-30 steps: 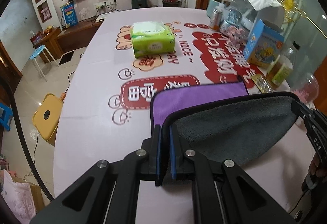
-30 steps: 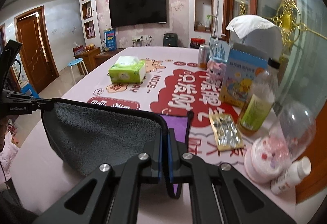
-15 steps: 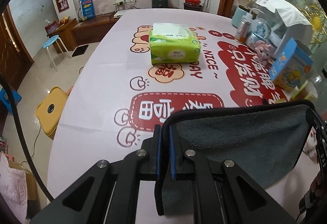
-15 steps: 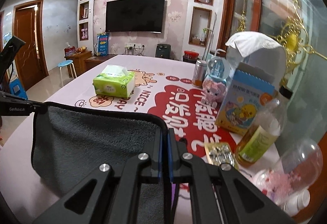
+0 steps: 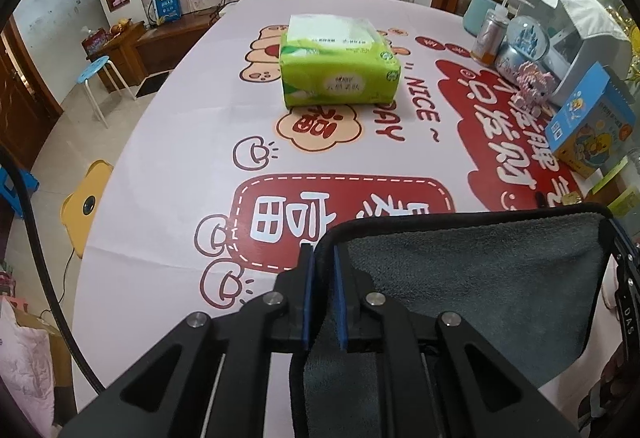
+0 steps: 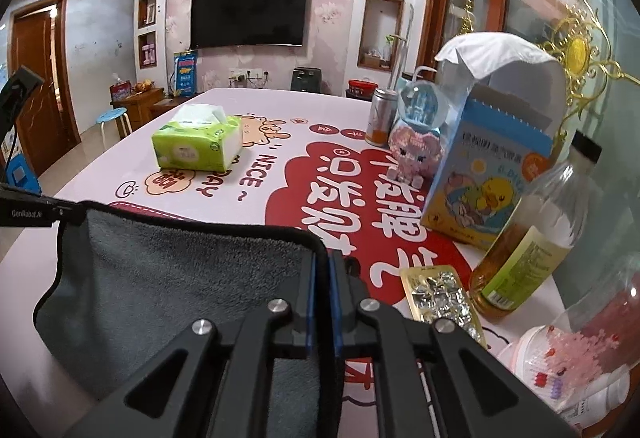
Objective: Fold towel
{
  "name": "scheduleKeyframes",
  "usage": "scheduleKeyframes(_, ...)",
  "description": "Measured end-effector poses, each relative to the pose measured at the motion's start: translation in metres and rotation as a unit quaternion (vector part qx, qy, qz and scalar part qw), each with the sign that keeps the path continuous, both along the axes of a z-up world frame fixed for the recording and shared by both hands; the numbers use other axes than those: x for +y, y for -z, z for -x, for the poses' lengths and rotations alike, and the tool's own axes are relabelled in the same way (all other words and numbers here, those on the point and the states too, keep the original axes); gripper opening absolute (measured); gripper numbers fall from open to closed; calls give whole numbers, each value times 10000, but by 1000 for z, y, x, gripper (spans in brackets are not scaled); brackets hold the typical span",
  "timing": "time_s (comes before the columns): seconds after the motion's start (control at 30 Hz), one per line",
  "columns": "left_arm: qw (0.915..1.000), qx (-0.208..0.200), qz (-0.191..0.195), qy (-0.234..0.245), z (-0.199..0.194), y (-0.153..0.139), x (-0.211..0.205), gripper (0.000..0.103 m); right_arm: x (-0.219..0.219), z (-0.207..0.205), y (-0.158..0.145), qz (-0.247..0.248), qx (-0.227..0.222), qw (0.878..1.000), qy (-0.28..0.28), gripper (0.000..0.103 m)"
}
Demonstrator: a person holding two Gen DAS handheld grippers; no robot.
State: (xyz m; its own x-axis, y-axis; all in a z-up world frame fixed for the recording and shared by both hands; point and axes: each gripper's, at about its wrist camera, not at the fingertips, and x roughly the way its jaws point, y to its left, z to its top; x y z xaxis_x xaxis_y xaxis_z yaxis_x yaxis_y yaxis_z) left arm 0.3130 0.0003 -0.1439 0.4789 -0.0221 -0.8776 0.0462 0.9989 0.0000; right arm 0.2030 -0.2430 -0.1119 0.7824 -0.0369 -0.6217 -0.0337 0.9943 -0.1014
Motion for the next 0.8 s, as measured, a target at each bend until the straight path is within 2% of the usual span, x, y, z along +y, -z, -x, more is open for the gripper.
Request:
scheduleKeyframes(0.07,10000,43,-50,-28,-3,6,0,19,-1,-1,4,2,40,9999,100,17)
scheduleKeyframes(0.13,10000,34,-64,-59,-4,8,2,30,-2,-2,6,-11,50,9999,159,28)
scheduleKeyframes(0.27,10000,23,-33,-47,-4,9,3,39,-5,-2,8,-26,48,9997,225,42)
scheduleKeyframes(0.33,10000,36,-35,-69,-3,8,4,52,-5,-2,8,-33,75,9997,249,50)
scheduleKeyframes(0.4,10000,11,5,-90,-1,6,5,55,-5,-1,8,-60,95,9996,258,56)
scheduleKeyframes(0.6,10000,44,26,-52,13,0,8,76,-3,3,5,-249,256,9992,158,71)
scheduleKeyframes(0.8,10000,78,21,-18,36,-5,14,85,3,17,2,-336,436,9985,54,82)
